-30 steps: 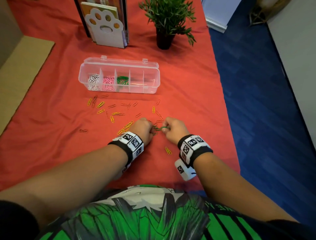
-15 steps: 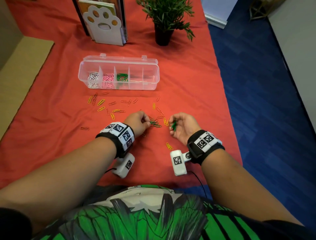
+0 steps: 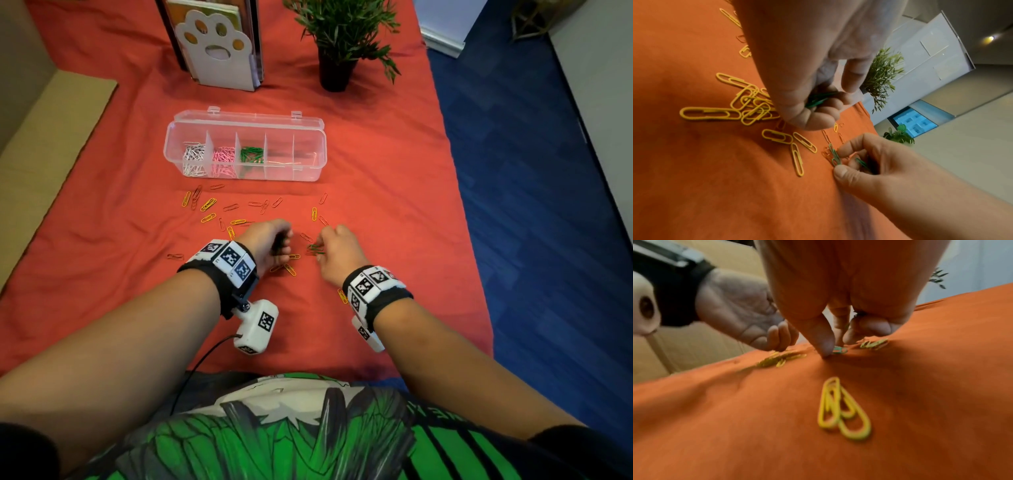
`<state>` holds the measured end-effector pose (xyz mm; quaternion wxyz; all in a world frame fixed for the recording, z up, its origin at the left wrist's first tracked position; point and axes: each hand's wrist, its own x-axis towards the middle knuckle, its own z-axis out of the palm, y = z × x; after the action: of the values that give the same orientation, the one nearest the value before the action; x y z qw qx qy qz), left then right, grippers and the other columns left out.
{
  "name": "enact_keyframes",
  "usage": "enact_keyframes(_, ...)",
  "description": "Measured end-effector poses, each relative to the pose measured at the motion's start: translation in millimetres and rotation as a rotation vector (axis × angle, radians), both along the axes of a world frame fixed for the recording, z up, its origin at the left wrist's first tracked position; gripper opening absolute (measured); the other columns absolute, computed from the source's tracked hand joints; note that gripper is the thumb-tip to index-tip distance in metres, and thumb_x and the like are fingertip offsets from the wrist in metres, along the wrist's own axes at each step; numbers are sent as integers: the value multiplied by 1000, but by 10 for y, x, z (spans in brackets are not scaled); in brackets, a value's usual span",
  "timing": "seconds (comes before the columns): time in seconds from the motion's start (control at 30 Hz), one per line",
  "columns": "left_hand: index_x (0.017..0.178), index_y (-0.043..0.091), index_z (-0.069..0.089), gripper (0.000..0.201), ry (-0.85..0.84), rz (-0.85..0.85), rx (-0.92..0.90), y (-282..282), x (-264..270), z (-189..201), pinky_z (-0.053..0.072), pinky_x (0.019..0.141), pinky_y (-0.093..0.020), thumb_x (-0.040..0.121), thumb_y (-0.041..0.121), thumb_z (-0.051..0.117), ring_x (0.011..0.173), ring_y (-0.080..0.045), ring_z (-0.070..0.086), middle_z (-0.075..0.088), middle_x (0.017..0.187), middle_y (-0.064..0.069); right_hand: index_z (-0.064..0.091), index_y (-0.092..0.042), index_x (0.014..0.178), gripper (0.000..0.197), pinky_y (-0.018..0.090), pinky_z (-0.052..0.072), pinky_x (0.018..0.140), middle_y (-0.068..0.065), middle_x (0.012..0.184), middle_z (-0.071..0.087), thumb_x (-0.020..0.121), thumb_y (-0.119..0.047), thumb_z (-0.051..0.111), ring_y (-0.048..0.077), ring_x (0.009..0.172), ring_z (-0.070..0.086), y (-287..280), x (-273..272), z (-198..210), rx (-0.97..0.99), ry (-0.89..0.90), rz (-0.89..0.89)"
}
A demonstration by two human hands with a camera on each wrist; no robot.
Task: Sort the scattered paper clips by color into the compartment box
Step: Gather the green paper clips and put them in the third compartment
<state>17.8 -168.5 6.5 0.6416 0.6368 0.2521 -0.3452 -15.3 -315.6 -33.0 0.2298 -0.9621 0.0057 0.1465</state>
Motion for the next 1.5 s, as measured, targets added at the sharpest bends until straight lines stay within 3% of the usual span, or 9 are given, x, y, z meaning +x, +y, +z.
enact_keyframes(0.27, 68, 21, 56, 21, -191, -196, 235, -45, -21, -177, 39, 43, -17, 88, 16, 54, 49, -10, 45, 53, 62, 1, 62, -8, 94, 11, 24, 38, 81, 10, 101, 60, 87, -13, 56, 22, 94, 55, -121, 75, 59, 156, 105, -159)
enact_keyframes(0.37, 73, 21, 66, 10, -426, -431, 470, -72, -25, -183, 48, 69, -26, 82, 25, 65, 66, -16, 57, 67, 74, -3, 57, -22, 73, 16, 21, 38, 60, -4, 69, 56, 85, -11, 58, 10, 64, 50, -296, 114, 68, 392, 164, -360)
enact_keyframes(0.5, 103, 20, 71, 23, -677, -744, 754, -136, -11, -182, 45, 85, -26, 81, 21, 65, 96, -24, 63, 68, 102, -7, 57, -25, 76, 31, 16, 28, 44, -5, 63, 44, 89, 0, 43, 6, 51, 36, -440, 116, 187, 738, 257, -622)
enact_keyframes(0.7, 97, 13, 67, 18, -717, -905, 818, -149, -35, -200, 44, 87, -33, 83, 18, 57, 100, -32, 57, 59, 104, -14, 52, -10, 75, 24, 19, 35, 44, 2, 65, 41, 92, -11, 35, 13, 55, 39, -511, 80, 371, 1259, 422, -917)
enact_keyframes(0.83, 98, 9, 65, 19, -686, -878, 800, -118, -32, -202, 43, 89, -35, 84, 14, 52, 102, -33, 56, 58, 107, -16, 54, -19, 70, 21, 19, 32, 42, -3, 65, 44, 89, -11, 49, 10, 54, 36, -445, 124, 257, 837, 395, -738)
enact_keyframes(0.97, 98, 11, 67, 19, -683, -763, 836, -22, 11, -188, 44, 87, -32, 82, 12, 56, 99, -32, 58, 59, 109, -15, 54, -22, 66, 22, 22, 41, 67, -4, 77, 59, 86, -12, 53, 15, 81, 55, -257, 126, 188, 328, 332, -331)
enact_keyframes(1.13, 97, 12, 68, 19, -707, -694, 834, 87, 44, -185, 45, 83, -31, 80, 13, 60, 93, -32, 60, 60, 101, -14, 58, -9, 101, 22, 34, 46, 86, 14, 108, 60, 85, -24, 56, 32, 103, 57, 10, 21, 186, -166, 109, 40)
enact_keyframes(1.37, 97, 18, 70, 18, -739, -817, 699, -67, -49, -183, 42, 82, -26, 80, 21, 63, 96, -26, 58, 59, 98, -10, 54, -4, 113, 29, 38, 46, 91, 18, 118, 57, 87, -18, 49, 35, 111, 55, 15, 61, 208, -247, 123, 41)
enact_keyframes(1.5, 109, 23, 68, 27, -761, -865, 673, -143, -63, -195, 42, 88, -26, 82, 26, 63, 102, -23, 56, 58, 102, -9, 58, -17, 87, 7, 30, 46, 83, 14, 103, 67, 88, -20, 52, 29, 99, 62, -203, 146, 276, -26, 257, -169)
